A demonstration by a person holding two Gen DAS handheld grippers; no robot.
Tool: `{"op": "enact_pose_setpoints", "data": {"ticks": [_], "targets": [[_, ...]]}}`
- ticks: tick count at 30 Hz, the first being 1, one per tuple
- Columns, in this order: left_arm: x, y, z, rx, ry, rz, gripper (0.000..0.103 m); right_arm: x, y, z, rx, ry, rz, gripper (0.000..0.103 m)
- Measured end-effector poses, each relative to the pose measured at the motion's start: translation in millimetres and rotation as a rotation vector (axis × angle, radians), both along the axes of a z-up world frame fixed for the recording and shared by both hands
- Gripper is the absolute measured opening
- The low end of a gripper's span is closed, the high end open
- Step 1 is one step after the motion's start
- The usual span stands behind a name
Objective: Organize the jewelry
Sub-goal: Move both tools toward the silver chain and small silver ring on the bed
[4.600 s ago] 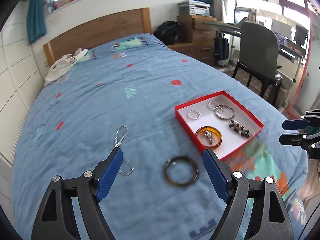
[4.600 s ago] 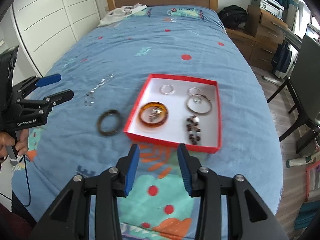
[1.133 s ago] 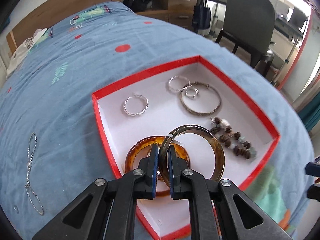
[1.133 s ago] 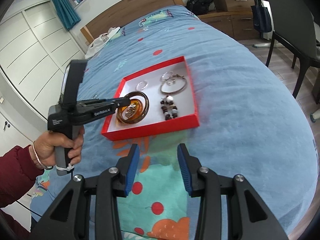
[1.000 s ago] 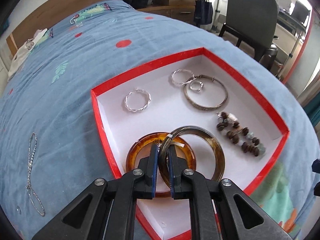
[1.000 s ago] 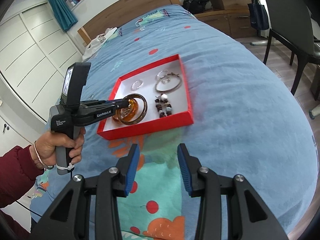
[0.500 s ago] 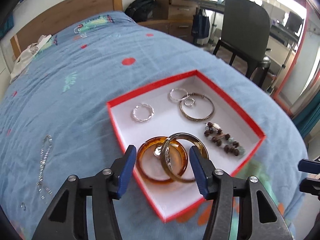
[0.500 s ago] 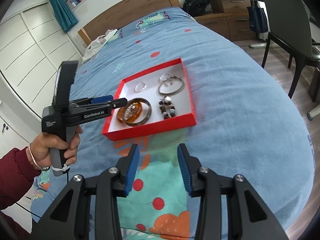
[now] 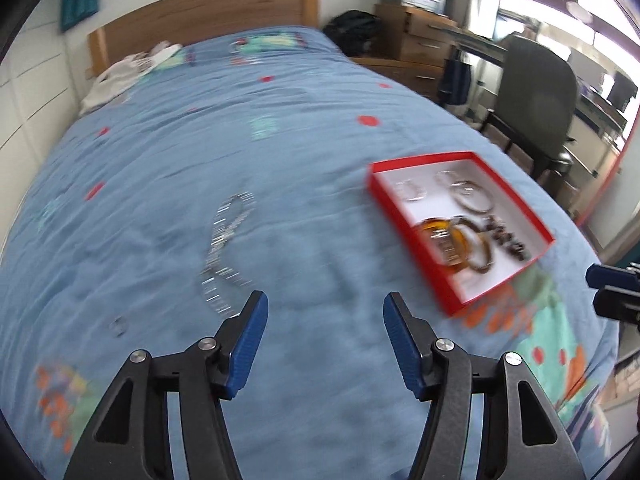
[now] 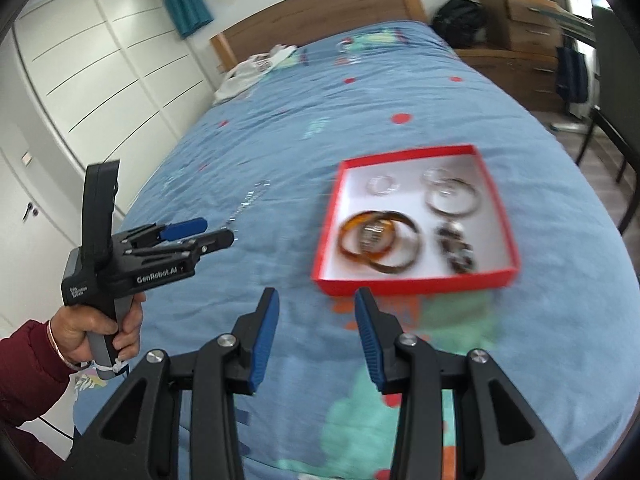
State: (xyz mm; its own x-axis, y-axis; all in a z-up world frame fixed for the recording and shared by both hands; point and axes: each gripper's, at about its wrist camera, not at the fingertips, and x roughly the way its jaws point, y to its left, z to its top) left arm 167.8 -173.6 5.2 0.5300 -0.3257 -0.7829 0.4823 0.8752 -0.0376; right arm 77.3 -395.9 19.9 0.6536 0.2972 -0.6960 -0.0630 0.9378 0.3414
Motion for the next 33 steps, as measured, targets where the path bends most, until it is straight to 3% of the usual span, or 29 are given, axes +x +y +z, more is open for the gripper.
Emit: {"op": "enact_pose_setpoints", "data": {"ticks": [12,19,26,33], "targets": [[13,128,-18,-0.019,0.02,0.229,0.066,55,86,-11,-0.015,0.033,0.158,0.038],[34,177,-29,-0.036,0.029,0.297,0.066,92,126,-24,-0.017,0.062,0.221,0.038],[68,202,-56,-0.045,0.059,0.327,0.066,154,177,-45,-0.023,0.096,0.277,0.038],[91,194,-84,-0.05,0.097,0.297,0.064,220,214,-75,-0.024,0.142,0.266,0.038]]}}
